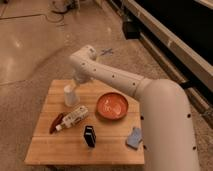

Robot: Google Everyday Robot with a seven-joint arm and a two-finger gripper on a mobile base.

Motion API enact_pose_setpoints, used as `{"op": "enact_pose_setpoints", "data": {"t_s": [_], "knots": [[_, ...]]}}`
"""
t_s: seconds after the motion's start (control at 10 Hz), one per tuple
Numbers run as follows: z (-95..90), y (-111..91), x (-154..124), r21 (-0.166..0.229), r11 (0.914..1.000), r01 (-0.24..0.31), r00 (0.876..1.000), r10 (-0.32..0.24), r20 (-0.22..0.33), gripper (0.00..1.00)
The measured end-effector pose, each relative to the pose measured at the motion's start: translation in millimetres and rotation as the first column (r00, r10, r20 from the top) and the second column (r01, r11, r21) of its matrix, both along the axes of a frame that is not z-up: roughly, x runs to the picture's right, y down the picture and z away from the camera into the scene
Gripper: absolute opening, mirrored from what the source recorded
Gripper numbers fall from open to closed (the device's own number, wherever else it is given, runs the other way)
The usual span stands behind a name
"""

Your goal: Place the ceramic cup over the eraser

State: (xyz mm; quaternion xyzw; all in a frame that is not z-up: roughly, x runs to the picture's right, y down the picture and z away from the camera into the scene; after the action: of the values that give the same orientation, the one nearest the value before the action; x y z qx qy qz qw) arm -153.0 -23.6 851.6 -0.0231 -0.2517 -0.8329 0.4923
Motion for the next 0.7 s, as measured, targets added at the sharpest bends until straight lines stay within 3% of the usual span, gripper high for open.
{"op": "enact_pose_setpoints", "data": {"t_s": [0.7], "knots": [[47.8,7,-51,-0.017,0.9985,0.052,0.993,-0.05,0.111,0.8]]}}
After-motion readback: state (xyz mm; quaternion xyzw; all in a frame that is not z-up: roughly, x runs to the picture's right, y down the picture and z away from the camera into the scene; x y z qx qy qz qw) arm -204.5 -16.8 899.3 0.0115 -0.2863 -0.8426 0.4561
